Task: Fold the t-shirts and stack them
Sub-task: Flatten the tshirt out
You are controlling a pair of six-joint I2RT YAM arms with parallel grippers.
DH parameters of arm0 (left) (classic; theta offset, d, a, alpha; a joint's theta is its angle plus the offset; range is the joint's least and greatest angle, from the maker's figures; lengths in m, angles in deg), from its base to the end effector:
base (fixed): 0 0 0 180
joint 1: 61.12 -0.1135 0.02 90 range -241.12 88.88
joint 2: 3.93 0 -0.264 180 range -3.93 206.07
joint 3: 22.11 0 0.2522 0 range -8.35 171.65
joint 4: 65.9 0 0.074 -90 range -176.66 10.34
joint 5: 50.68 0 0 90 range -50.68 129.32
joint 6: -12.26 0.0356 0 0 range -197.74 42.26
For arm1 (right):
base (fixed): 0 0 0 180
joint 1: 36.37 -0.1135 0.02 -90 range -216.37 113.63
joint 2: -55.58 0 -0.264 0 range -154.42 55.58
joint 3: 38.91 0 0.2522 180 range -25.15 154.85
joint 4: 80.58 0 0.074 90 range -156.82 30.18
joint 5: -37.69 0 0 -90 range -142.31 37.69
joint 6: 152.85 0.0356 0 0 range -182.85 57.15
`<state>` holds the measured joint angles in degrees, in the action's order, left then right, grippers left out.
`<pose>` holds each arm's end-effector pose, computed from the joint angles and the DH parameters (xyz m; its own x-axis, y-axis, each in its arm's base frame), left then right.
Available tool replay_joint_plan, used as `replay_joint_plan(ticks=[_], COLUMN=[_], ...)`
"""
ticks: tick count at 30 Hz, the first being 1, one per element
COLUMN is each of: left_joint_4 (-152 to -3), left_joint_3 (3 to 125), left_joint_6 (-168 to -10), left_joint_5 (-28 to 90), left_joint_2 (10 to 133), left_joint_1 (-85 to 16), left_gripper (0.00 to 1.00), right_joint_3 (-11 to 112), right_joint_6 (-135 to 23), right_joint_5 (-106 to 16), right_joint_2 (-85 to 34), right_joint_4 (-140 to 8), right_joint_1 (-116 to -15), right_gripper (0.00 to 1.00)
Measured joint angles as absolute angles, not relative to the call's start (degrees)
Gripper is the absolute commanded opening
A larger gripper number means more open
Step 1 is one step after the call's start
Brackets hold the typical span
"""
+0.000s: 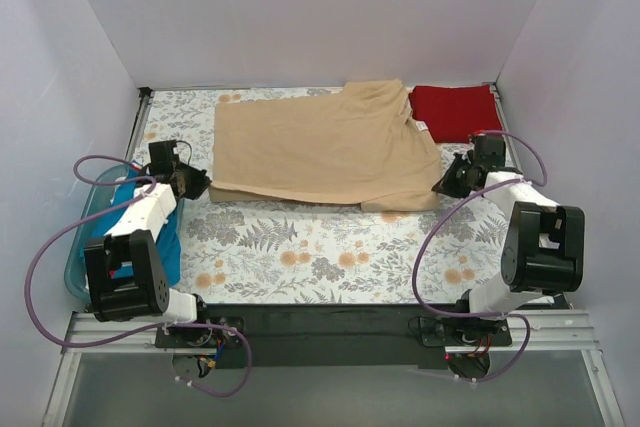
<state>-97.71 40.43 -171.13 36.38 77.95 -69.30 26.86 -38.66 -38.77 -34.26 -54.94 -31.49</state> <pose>0.2867 0.0394 0.2060 0.1556 -0.9848 0.0770 -0.7630 -0.1693 -0.6238 0.3193 -0.0189 0.1918 -0.7212 0.4614 -0.5167 0.2493 0.8688 0.4279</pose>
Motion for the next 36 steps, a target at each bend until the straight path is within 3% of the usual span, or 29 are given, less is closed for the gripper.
replay_joint_plan(ticks=[10, 21, 36], left_joint_4=[-103.3, -110.7, -118.4], left_joint_3=[38.1, 37.4, 38.1], left_joint_6=[-168.9, -167.1, -166.6], left_joint_5=[38.4, 40.7, 45.0], left_joint_2=[72.9, 66.5, 57.1], left_joint_1=[-69.3, -69.3, -69.9], left_gripper=[0.00, 0.00, 0.00], right_joint_3=[12.8, 10.8, 2.8], right_joint_6=[-38.8, -39.1, -39.0], right_joint_5=[-39.1, -42.4, -40.7], right_joint_2=[-18.8, -5.8, -5.2], right_joint_4=[-51.4, -43.4, -42.2], right_joint_1=[-31.1, -29.2, -29.0], right_gripper=[0.01, 0.01, 0.01])
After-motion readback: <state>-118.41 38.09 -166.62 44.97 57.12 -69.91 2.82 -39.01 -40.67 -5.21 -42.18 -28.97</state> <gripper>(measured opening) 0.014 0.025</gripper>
